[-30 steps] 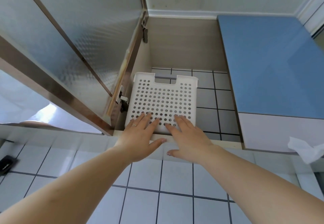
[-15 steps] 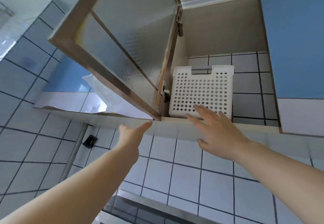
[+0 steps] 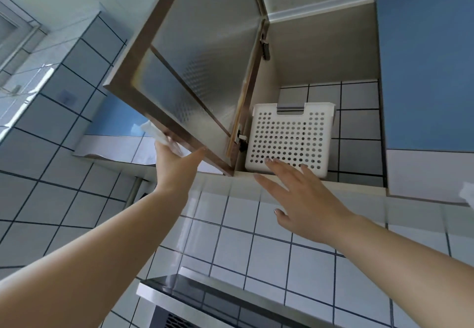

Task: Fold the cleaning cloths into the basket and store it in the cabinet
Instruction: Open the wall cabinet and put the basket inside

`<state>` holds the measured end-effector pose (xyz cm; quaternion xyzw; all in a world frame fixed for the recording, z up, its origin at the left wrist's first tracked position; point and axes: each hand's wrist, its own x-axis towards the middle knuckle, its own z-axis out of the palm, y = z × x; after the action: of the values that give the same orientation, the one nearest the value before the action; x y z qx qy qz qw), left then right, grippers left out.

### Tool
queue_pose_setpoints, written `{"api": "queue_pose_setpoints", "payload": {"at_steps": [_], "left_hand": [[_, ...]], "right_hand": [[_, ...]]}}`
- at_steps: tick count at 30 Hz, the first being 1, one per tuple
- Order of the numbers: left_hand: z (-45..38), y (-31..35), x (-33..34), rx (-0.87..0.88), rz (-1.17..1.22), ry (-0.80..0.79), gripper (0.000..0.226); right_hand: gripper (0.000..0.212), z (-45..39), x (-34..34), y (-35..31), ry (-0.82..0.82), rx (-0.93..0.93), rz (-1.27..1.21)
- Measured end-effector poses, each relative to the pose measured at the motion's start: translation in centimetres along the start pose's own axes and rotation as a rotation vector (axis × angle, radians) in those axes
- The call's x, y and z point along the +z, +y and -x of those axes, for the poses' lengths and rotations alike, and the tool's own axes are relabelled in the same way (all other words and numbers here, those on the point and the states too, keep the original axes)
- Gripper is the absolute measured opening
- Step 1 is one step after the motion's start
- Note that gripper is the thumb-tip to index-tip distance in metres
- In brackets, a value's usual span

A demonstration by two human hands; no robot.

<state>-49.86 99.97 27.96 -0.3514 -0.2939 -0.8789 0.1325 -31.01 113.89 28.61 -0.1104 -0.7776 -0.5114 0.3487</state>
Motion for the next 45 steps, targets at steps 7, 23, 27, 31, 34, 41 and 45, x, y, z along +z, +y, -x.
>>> {"api": "queue_pose_setpoints", "payload": {"at_steps": [7,23,27,31,34,41,45], "left_hand": [[3.1,-0.4,1.9,0.218,-0.362,-0.035,0.055],[10.4,-6.8,13.9,0.752,-1.345,-0.522,0.085],[10.7,-7.6,14.7,0.725,-1.426,-0.535,0.090],[10.8,-8.1,15.4,0.720,-1.505,-0.569,0.089],[10.9,-8.4,15.8,0.714,-1.542,-0.584,0.085],[10.7,-9.1,16.9,0.685,-1.587,-0.619,0.097],[10.7,-9.6,17.1,0.694,-1.581,-0.600,0.095]], "right_hand": [[0.076,3.4,-0.3,0.3,0.071,-0.161,-0.012],[0.066,11.6,-1.1,6.6,0.035,0.039,0.087],[0.076,11.1,0.3,7.9,-0.043,0.165,0.169],[0.080,9.2,1.4,7.1,-0.091,0.215,0.169],[0.079,7.9,2.5,6.0,-0.182,0.192,0.136],[0.089,6.7,4.4,4.7,-0.280,0.345,-0.120],[0.087,6.7,5.1,5.1,-0.258,0.345,-0.122]]}}
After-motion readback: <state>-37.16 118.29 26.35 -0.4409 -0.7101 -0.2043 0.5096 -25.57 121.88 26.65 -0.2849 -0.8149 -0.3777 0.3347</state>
